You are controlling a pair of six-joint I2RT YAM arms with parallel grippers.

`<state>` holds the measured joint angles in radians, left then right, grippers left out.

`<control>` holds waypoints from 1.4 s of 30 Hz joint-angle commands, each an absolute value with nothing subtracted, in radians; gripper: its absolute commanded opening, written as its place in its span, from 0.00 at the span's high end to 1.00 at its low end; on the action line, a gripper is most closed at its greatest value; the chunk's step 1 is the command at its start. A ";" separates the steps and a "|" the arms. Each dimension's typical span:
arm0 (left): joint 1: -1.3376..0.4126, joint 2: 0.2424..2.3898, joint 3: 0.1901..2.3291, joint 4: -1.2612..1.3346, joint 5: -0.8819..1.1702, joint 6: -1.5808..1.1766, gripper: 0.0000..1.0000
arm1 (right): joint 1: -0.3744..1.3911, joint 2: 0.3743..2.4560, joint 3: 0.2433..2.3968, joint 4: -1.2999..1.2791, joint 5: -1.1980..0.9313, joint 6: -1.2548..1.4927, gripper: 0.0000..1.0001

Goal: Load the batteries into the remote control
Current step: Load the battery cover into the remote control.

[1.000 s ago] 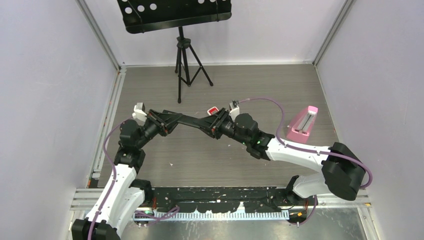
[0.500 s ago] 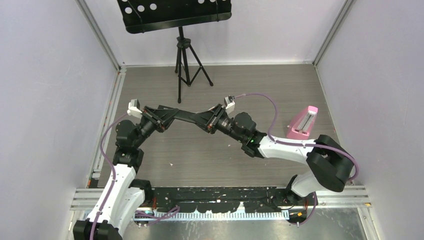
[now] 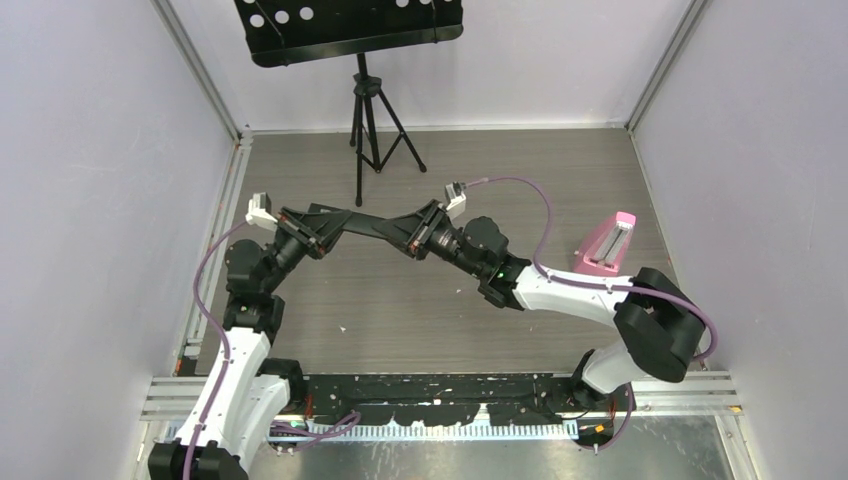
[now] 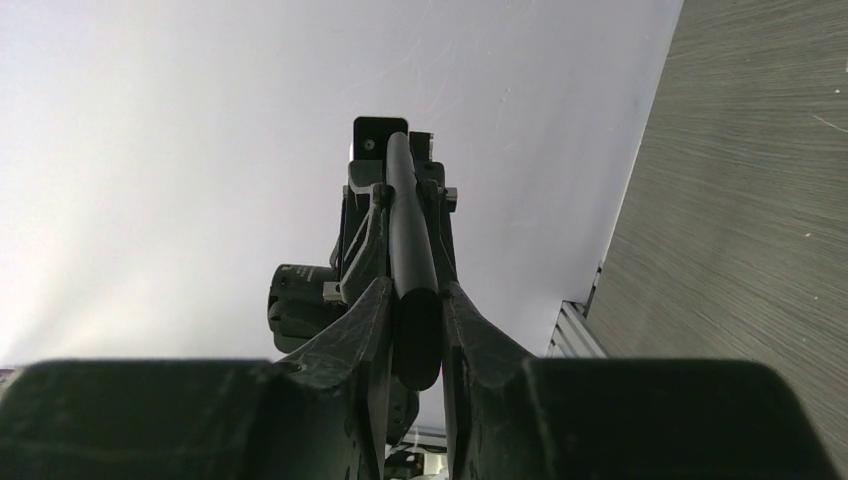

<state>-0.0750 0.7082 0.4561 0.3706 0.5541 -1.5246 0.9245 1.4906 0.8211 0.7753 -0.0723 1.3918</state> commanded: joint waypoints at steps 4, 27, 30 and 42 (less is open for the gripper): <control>-0.140 0.679 0.509 0.461 0.812 -1.512 1.00 | 0.962 1.417 0.794 0.591 -0.098 1.207 0.66; -0.147 0.773 0.540 0.609 1.204 -1.247 1.00 | 0.897 1.288 1.058 -0.018 -0.680 0.628 0.28; -0.150 0.747 0.535 0.605 1.211 -1.240 1.00 | 0.898 1.344 1.100 -0.014 -0.706 0.632 0.40; -0.153 0.723 0.548 0.490 1.203 -1.179 0.95 | 0.897 1.408 1.059 0.197 -0.691 0.797 0.99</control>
